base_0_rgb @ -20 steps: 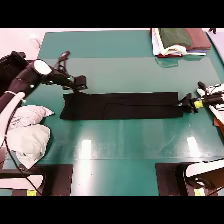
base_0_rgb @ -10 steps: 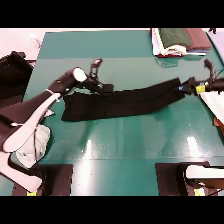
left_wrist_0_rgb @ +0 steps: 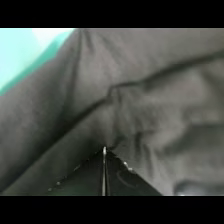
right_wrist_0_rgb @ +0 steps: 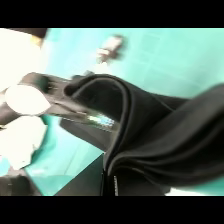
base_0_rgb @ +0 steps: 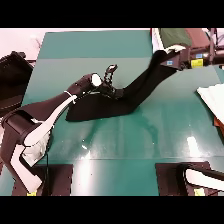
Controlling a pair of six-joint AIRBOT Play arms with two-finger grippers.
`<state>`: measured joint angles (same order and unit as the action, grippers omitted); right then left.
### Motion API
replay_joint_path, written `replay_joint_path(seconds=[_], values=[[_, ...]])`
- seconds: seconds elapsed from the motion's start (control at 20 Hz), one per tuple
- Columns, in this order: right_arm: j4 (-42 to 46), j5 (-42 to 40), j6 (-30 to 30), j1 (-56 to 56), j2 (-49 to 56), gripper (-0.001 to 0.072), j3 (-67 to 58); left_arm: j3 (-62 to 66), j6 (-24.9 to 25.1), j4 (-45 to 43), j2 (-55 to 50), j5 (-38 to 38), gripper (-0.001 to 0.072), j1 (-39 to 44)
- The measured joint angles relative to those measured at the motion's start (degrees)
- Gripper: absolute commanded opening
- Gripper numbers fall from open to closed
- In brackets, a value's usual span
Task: Fold the shirts.
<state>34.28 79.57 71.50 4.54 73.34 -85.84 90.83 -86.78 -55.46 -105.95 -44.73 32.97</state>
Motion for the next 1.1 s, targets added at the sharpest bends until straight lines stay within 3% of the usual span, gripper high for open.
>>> replay_joint_path(seconds=[0.3,0.55,0.6,0.65,0.7,0.9,1.1], values=[[-0.11,-6.43,2.86,-11.93,0.07,0.0020,-2.32,2.08,-1.81,-4.35,2.54,-1.81,0.0021,-3.61],[-0.31,-19.32,3.19,-27.76,5.42,0.0024,-2.64,2.89,-3.67,-12.79,14.53,-4.66,0.0022,-15.47],[-0.33,-23.71,2.82,-31.82,7.56,0.0089,-2.99,2.97,-3.85,-13.66,17.25,-4.98,0.0022,-17.94],[-0.44,-27.61,2.38,-35.45,9.99,0.0262,-3.78,2.99,-3.98,-14.45,19.93,-5.03,0.0022,-20.46],[-0.42,-30.77,1.88,-38.80,12.70,0.0371,-5.25,3.02,-4.02,-15.02,22.18,-5.22,0.0022,-22.62],[-0.02,-36.06,0.92,-45.83,21.90,0.0379,-13.05,3.04,-3.48,-16.46,28.22,-6.51,0.0022,-27.93],[2.64,-32.24,0.55,-41.53,21.29,0.0378,-10.34,3.04,-2.97,-17.27,30.12,-9.01,0.0022,-29.40]])
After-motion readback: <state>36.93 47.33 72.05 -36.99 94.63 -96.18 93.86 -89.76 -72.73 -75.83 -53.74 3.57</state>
